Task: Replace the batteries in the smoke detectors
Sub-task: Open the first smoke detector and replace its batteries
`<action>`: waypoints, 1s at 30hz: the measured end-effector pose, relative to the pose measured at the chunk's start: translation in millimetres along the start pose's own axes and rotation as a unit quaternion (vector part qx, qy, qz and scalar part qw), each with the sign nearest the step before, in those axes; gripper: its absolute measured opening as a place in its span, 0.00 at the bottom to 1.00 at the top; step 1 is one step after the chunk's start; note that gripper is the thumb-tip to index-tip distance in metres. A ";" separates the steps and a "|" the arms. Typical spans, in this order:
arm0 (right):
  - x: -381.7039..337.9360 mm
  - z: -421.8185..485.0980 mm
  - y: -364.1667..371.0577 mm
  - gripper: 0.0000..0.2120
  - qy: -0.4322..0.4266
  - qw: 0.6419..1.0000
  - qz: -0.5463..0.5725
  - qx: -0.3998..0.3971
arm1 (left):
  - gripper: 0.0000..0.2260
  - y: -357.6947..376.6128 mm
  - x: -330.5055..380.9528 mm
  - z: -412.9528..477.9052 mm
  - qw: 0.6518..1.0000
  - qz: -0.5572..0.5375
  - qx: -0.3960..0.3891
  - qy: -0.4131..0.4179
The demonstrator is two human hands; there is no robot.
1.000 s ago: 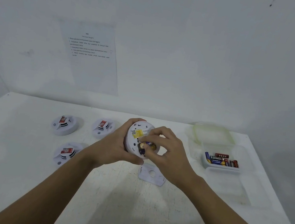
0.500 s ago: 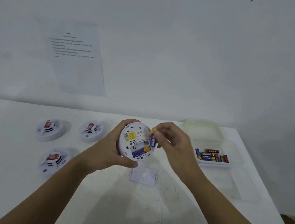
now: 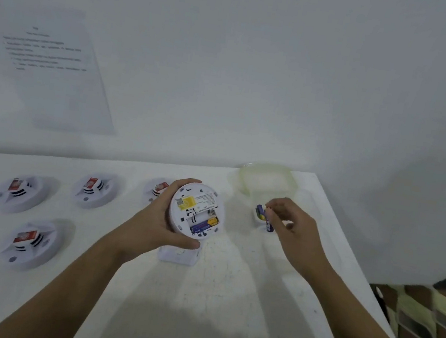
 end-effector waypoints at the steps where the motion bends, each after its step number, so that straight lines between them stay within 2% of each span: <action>1: 8.7 -1.9 -3.0 0.04 0.002 1.000 -0.022 -0.001 | 0.43 6.8 -1.9 3.3 1.000 -0.003 -0.004 0.000; 5: 33.2 -10.2 -12.1 0.04 0.021 0.996 -0.083 -0.007 | 0.42 37.3 -6.0 18.4 1.000 -0.012 -0.027 0.000; 10: 58.8 -15.8 -4.7 0.03 0.027 0.962 -0.247 -0.115 | 0.43 67.7 -9.7 34.2 0.999 -0.018 -0.042 0.000; 13: 63.1 -16.0 -3.0 0.06 0.021 0.946 -0.282 -0.157 | 0.43 77.7 -10.4 38.7 0.999 -0.016 -0.044 -0.004; 17: 56.7 -12.7 -13.4 0.06 0.015 0.960 -0.232 -0.156 | 0.44 84.7 -6.1 40.6 0.999 -0.025 -0.034 -0.006; 20: 31.8 -9.5 -28.2 0.05 -0.018 0.988 -0.110 -0.109 | 0.44 86.7 1.8 40.8 1.000 -0.015 -0.026 0.000; 24: -6.8 -15.9 -41.6 0.03 -0.070 0.996 0.010 -0.061 | 0.44 88.4 16.1 41.0 1.000 -0.002 -0.008 0.016; 26: -15.8 -21.9 -40.3 0.03 -0.097 0.994 0.017 -0.055 | 0.43 89.5 22.2 41.6 1.000 0.007 0.003 0.028; 30: -17.3 -23.4 -32.0 0.11 -0.120 0.991 -0.029 -0.041 | 0.42 94.7 29.2 43.4 0.998 0.022 0.021 0.046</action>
Point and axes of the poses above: each hand's wrist, its own z-axis towards the middle knuckle, its own y-axis out of the palm, x = y × z, the point moved 7 cm from there along z, towards the middle knuckle, and after that the axes turned 2 degrees about y, right-handed, at the moved point
